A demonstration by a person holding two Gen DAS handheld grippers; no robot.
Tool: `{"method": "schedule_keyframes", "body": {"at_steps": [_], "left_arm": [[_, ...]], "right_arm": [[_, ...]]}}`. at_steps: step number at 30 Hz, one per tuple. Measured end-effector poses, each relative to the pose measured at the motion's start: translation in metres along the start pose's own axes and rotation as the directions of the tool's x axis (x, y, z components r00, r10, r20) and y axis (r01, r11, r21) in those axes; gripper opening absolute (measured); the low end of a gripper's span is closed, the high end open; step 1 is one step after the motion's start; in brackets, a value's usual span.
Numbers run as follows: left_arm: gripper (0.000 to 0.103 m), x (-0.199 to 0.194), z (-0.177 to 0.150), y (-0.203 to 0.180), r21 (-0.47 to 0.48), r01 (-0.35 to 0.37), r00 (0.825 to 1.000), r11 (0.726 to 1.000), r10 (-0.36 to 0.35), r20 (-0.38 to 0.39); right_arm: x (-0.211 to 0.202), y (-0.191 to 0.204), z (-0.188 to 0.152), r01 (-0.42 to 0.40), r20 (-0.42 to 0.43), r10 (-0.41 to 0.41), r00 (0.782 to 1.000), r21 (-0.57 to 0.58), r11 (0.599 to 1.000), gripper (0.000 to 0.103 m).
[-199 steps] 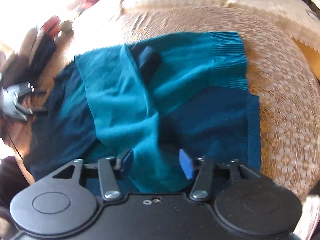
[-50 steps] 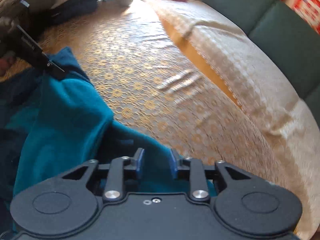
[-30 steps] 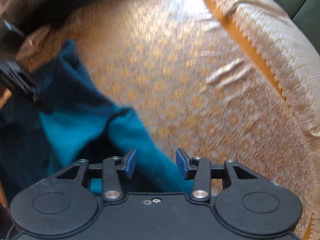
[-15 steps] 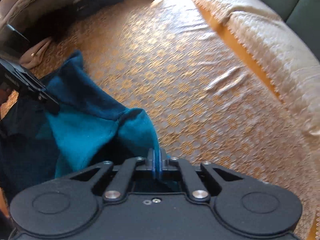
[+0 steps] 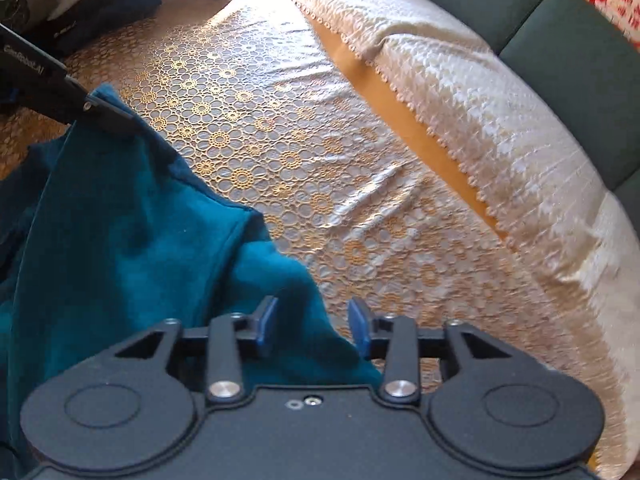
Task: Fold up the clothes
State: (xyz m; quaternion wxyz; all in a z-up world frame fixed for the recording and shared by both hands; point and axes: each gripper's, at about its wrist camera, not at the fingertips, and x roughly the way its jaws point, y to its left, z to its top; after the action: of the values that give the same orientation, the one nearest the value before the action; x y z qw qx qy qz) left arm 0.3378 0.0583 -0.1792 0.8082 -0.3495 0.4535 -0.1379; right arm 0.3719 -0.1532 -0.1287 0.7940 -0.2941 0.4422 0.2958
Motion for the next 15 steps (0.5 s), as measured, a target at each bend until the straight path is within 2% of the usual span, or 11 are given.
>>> {"method": "schedule_keyframes", "body": {"at_steps": [3,6,8,12,15], "left_arm": [[0.022,-0.007,-0.010,0.009,0.040,-0.103,0.994,0.994,0.104,-0.023],[0.031,-0.022,-0.018,0.023,0.037,-0.102,0.994,0.994,0.103,-0.019],[0.058,-0.033,-0.021,0.022,0.043,-0.103,0.995,0.994,0.103,-0.001],[0.065,-0.060,-0.033,0.002,0.105,-0.045,0.999,0.993,0.041,0.033],[0.074,-0.079,-0.050,-0.012,0.178,-0.030,0.998,0.984,0.021,0.055]], "right_arm": [[-0.018,-0.004,-0.009,-0.014,0.021,0.014,1.000,0.014,1.000,0.103],[-0.039,0.001,-0.022,-0.054,0.026,0.053,0.998,0.015,0.998,0.103],[-0.053,0.008,-0.036,-0.095,0.021,0.095,0.995,0.026,0.995,0.103],[-0.075,0.022,-0.068,-0.199,-0.016,0.200,0.980,0.072,0.977,0.103],[-0.087,0.036,-0.095,-0.287,-0.063,0.298,0.953,0.138,0.948,0.103]]}}
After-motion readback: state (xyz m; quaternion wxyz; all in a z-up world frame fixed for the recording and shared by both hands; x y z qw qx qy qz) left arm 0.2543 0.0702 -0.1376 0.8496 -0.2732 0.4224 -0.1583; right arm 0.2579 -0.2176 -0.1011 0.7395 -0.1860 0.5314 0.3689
